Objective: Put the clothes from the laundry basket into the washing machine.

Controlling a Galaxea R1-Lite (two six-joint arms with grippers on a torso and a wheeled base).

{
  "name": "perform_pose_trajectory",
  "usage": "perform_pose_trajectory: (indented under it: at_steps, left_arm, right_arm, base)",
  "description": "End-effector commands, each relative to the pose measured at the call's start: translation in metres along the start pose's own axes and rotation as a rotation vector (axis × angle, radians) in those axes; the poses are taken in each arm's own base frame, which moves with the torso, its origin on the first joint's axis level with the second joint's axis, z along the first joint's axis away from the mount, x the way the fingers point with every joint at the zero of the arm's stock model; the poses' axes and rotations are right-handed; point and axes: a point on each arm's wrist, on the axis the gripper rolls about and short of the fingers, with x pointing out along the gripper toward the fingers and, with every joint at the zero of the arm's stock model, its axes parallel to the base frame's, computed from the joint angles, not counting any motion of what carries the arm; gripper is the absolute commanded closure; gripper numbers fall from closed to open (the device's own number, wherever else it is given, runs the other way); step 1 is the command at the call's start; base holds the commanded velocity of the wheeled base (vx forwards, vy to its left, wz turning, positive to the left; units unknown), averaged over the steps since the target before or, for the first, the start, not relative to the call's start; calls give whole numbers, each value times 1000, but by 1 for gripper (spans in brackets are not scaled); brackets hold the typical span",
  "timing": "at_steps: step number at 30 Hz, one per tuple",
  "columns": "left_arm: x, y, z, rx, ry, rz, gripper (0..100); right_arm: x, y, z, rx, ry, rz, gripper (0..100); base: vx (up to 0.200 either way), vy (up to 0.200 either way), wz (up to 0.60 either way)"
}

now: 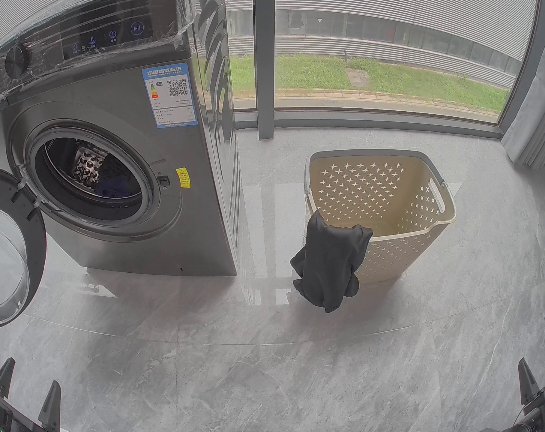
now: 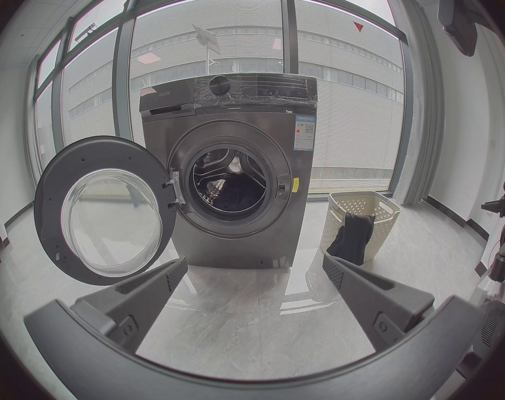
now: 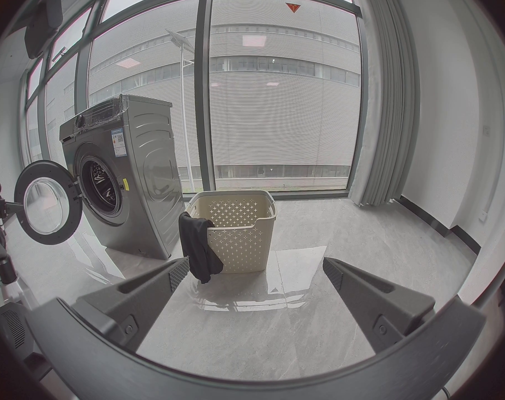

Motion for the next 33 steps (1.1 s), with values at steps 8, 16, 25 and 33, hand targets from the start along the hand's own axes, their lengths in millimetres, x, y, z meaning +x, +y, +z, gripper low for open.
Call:
perform_pose_trajectory:
  at_steps: [8,16,25,33]
  left_arm:
    - [0,0,-5,-3,3,4,0]
    - [0,0,-5,-3,5,2,0]
    - [0,0,-5,-4,3,2,0]
    - [0,0,-5,-4,3,4,0]
  right_arm:
    - [1,0,-5,15,12,-20,0]
    - [1,0,-5,16,7,-22,0]
    - [1,0,-5,13,9,-22,0]
    - [1,0,-4,15,4,-22,0]
  base:
    - [0,-125,0]
    - [0,0,0]
    - [44,0,0]
    - [200,0,0]
